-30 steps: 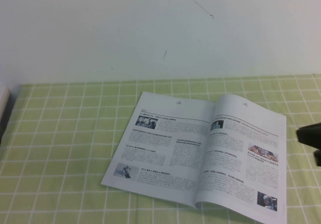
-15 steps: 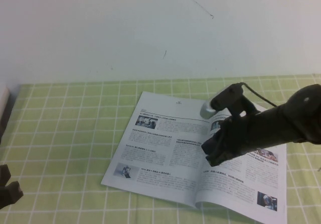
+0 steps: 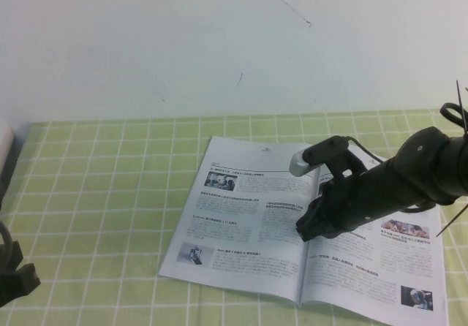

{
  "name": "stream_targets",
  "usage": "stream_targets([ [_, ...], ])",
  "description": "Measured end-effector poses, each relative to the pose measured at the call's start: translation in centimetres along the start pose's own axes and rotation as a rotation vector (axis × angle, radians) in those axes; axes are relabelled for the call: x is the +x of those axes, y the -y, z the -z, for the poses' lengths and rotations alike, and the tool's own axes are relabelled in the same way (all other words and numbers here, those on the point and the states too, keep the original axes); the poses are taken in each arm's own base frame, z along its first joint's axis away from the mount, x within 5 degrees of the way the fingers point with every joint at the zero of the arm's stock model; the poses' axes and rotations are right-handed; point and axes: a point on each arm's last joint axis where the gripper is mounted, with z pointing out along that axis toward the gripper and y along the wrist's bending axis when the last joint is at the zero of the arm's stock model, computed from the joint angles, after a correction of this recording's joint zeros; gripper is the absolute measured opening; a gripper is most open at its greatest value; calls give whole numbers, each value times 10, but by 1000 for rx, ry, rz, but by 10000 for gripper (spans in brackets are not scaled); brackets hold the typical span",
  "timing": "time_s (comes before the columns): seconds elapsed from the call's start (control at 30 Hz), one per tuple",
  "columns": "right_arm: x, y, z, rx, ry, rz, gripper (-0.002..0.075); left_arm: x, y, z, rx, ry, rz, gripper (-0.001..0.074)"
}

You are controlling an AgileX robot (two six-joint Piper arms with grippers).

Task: Close book
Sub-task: 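Close the open booklet and leave it lying on the table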

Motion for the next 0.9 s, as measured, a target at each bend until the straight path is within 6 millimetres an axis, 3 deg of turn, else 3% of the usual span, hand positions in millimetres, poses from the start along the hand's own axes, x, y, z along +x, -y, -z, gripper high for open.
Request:
stream_targets([
  [0.23, -9, -1, 19, 27, 33, 60, -3, 0, 0, -4, 0, -14, 17, -4],
  [0.47, 4, 7, 10, 68, -93, 35, -3, 0, 0, -4, 3, -13, 22, -4],
  [0.9, 16, 13, 9, 98, -222, 54, -3, 0, 1, -4, 17, -10, 32, -4],
])
